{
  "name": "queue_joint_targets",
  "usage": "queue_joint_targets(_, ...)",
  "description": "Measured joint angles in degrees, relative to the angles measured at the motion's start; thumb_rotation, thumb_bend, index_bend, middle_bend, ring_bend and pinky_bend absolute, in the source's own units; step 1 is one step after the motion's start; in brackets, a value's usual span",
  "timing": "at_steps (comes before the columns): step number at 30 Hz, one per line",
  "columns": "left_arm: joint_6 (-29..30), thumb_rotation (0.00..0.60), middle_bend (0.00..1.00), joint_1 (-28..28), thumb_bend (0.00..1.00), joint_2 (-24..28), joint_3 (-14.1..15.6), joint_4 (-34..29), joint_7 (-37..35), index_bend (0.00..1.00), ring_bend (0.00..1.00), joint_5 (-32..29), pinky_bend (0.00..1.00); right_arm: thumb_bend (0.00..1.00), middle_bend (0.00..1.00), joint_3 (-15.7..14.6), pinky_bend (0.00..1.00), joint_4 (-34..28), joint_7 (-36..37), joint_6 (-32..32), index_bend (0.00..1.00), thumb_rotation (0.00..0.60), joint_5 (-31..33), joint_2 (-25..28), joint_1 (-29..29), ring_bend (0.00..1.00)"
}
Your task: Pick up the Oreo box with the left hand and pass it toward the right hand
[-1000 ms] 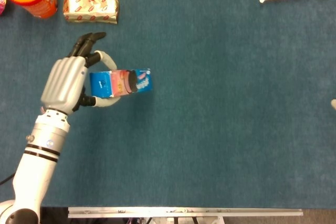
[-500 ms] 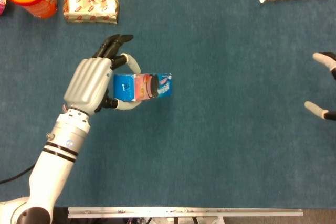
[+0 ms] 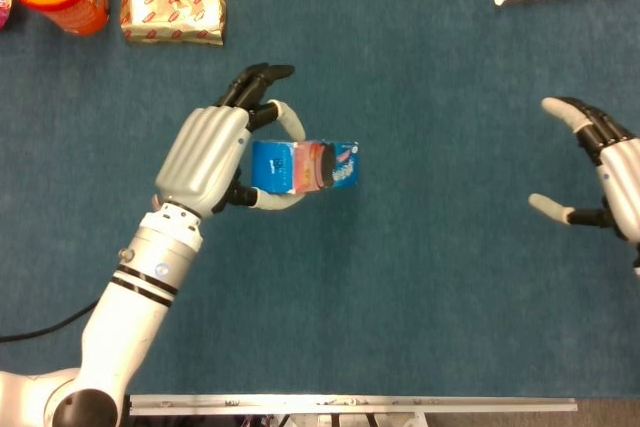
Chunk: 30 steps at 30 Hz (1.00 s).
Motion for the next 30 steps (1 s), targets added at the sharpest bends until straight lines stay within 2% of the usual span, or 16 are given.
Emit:
queue_joint_targets(20, -1.0, 0.600, 0.14, -6.1, 0.24, -5.2, -3.6, -0.6, -0.3, 0.85, 0.09, -4.4, 0.29, 0.00, 0.18, 0.9, 0.40, 7.1, 5.6, -0.4, 0.16, 0.600, -0.5, -11.6, 3.7, 0.21)
queue_joint_targets(30, -0.2, 0.600, 0.14, -8.2, 0.24, -7.9, -3.7, -0.1, -0.2, 0.85, 0.09, -4.8, 0.30, 0.00, 0.18, 0.3, 0.40, 8.2, 9.1, -1.5, 0.16, 0.600, -0.8, -15.2, 5.5, 0.21)
